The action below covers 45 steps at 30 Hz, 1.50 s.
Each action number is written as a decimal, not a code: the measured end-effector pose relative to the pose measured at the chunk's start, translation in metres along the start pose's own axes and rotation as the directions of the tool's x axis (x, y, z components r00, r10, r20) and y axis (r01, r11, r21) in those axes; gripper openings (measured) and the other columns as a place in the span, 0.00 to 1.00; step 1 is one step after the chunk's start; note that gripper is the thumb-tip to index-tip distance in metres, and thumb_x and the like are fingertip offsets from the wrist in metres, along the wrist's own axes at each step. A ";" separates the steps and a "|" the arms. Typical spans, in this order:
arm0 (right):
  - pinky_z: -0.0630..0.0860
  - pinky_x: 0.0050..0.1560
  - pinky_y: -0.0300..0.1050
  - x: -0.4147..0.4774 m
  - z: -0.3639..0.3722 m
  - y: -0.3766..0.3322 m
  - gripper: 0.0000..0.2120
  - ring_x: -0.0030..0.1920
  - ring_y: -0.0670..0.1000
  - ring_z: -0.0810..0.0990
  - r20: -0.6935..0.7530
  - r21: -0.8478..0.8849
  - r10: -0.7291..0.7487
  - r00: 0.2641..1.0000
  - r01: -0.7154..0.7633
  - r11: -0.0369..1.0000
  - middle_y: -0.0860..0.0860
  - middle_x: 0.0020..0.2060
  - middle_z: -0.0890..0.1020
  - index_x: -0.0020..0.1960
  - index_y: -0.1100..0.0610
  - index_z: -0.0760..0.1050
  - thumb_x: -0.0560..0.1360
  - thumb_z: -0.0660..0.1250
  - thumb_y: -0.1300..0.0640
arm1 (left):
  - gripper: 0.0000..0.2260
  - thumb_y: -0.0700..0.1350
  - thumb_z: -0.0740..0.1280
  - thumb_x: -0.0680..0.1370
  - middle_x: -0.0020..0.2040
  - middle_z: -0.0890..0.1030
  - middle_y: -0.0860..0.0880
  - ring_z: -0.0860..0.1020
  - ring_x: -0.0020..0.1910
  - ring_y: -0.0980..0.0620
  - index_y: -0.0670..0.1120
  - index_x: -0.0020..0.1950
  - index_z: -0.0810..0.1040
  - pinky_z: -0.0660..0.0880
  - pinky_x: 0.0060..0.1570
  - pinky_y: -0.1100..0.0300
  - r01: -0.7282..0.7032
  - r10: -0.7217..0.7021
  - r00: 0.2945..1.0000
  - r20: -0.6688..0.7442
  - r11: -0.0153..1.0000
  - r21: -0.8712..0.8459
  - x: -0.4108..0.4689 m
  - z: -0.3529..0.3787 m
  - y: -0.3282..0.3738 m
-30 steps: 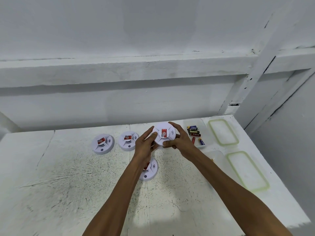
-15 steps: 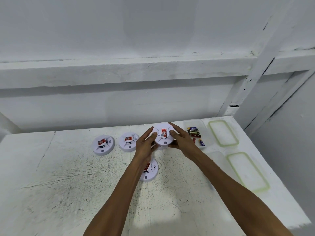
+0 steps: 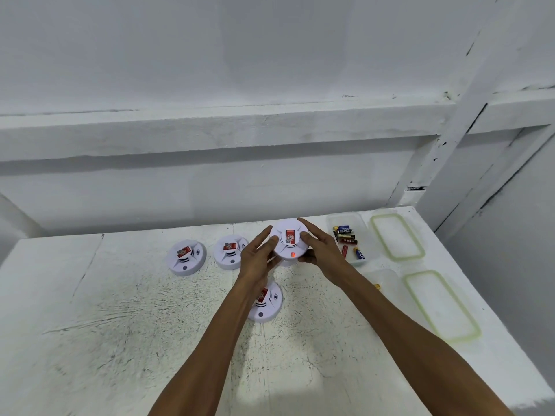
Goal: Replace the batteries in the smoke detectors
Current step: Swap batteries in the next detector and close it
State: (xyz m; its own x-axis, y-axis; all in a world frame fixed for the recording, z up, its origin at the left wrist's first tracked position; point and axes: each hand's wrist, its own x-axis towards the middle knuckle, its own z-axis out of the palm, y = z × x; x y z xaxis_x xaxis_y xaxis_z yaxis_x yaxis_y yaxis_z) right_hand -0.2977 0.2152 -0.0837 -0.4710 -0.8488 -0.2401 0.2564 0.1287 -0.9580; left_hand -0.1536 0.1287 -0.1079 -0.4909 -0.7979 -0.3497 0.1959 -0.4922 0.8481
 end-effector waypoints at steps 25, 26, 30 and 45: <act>0.82 0.53 0.54 0.001 -0.004 -0.002 0.16 0.58 0.56 0.83 0.021 -0.005 0.001 1.000 -0.001 1.000 0.50 0.59 0.83 0.68 0.46 0.76 0.82 0.63 0.56 | 0.16 0.41 0.72 0.79 0.58 0.86 0.46 0.85 0.56 0.44 0.48 0.67 0.80 0.83 0.55 0.49 -0.008 0.008 1.000 -0.021 1.000 -0.001 0.002 0.003 0.005; 0.82 0.52 0.54 0.002 -0.003 -0.002 0.16 0.58 0.56 0.83 0.021 -0.002 0.002 1.000 -0.002 1.000 0.50 0.59 0.83 0.68 0.46 0.76 0.82 0.63 0.56 | 0.16 0.41 0.72 0.79 0.58 0.86 0.45 0.85 0.56 0.44 0.48 0.67 0.80 0.83 0.54 0.50 -0.008 0.008 1.000 -0.026 1.000 -0.002 0.002 0.004 0.005; 0.82 0.49 0.51 0.002 -0.003 -0.002 0.16 0.58 0.56 0.83 0.024 0.002 0.003 1.000 -0.003 1.000 0.51 0.60 0.83 0.68 0.47 0.76 0.81 0.64 0.56 | 0.17 0.40 0.72 0.79 0.58 0.86 0.45 0.85 0.56 0.44 0.47 0.68 0.80 0.83 0.52 0.51 -0.009 0.009 0.999 -0.037 1.000 -0.008 0.003 0.005 0.006; 0.82 0.49 0.52 0.001 -0.004 -0.005 0.16 0.58 0.56 0.83 0.025 -0.007 -0.001 1.000 0.001 1.000 0.51 0.60 0.83 0.69 0.46 0.75 0.81 0.64 0.55 | 0.16 0.41 0.72 0.79 0.58 0.86 0.46 0.85 0.57 0.44 0.48 0.67 0.80 0.82 0.54 0.50 -0.006 0.006 1.000 -0.010 1.000 -0.020 0.002 0.005 0.006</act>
State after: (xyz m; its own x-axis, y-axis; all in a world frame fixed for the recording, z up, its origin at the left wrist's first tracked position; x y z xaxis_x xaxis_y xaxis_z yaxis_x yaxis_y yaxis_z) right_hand -0.3029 0.2157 -0.0803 -0.4501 -0.8614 -0.2352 0.2504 0.1310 -0.9592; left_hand -0.1579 0.1260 -0.1015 -0.4813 -0.8043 -0.3485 0.2160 -0.4942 0.8421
